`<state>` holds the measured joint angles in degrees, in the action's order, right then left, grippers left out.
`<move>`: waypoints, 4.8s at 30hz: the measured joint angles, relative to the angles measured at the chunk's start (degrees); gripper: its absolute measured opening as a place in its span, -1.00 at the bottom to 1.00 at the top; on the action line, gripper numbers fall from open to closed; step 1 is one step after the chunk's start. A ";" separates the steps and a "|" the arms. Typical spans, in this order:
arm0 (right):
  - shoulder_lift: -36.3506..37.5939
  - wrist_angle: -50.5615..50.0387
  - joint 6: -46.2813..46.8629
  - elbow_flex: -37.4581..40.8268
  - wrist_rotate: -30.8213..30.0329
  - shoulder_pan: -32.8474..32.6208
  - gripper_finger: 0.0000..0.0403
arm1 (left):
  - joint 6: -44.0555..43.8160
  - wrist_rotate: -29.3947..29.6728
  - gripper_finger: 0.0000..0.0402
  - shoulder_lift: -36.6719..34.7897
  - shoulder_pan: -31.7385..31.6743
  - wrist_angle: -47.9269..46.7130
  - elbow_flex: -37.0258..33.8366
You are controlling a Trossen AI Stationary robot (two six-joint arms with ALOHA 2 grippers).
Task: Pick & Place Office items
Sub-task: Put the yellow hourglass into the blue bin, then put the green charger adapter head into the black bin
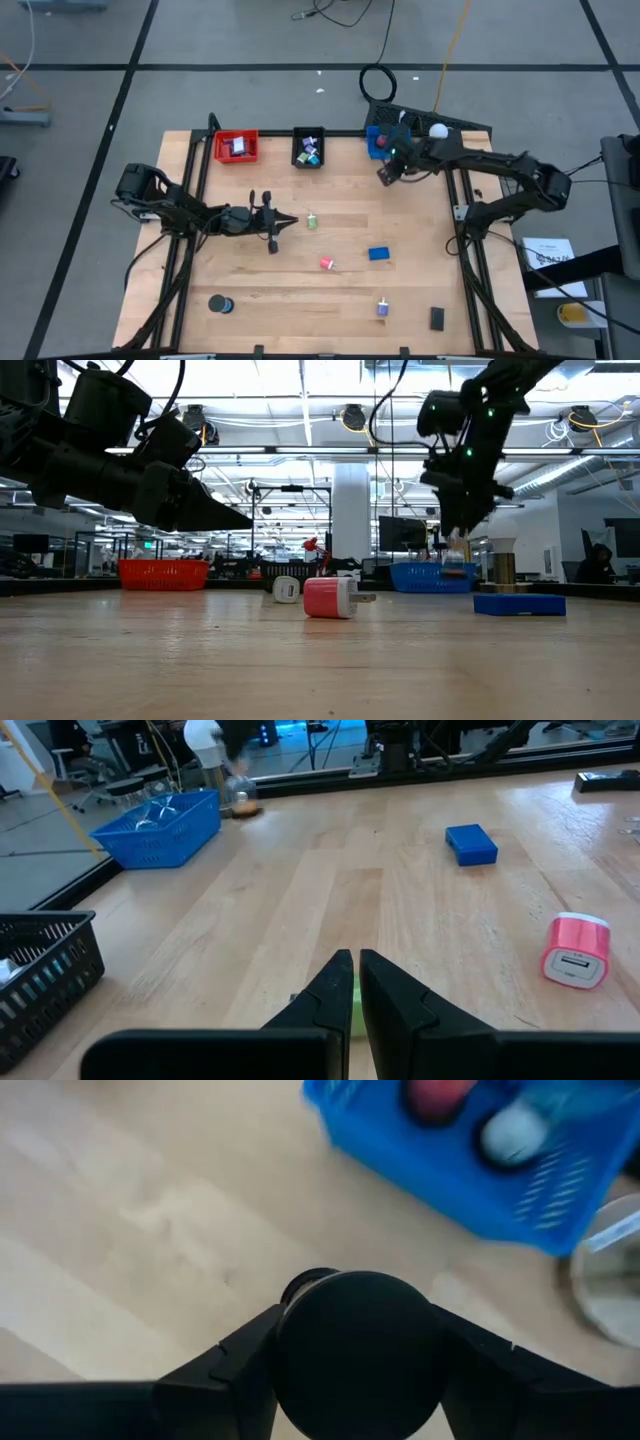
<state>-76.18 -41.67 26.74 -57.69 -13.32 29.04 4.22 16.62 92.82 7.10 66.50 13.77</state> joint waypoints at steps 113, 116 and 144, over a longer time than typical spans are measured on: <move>19.50 49.75 -18.88 32.87 -1.66 -13.57 -0.83 | -5.63 -1.32 -0.85 0.02 0.62 -15.97 7.84; 20.60 58.25 -19.47 36.68 -1.70 -16.37 -0.97 | -4.63 0.29 -0.85 0.02 2.21 -19.75 10.54; 20.76 79.53 -30.70 47.58 -1.63 -21.92 -1.00 | -34.90 32.96 0.16 13.94 13.25 -42.91 31.92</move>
<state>-55.42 37.86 -3.96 -10.11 -14.95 7.11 -30.68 49.58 106.76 20.35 23.59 45.69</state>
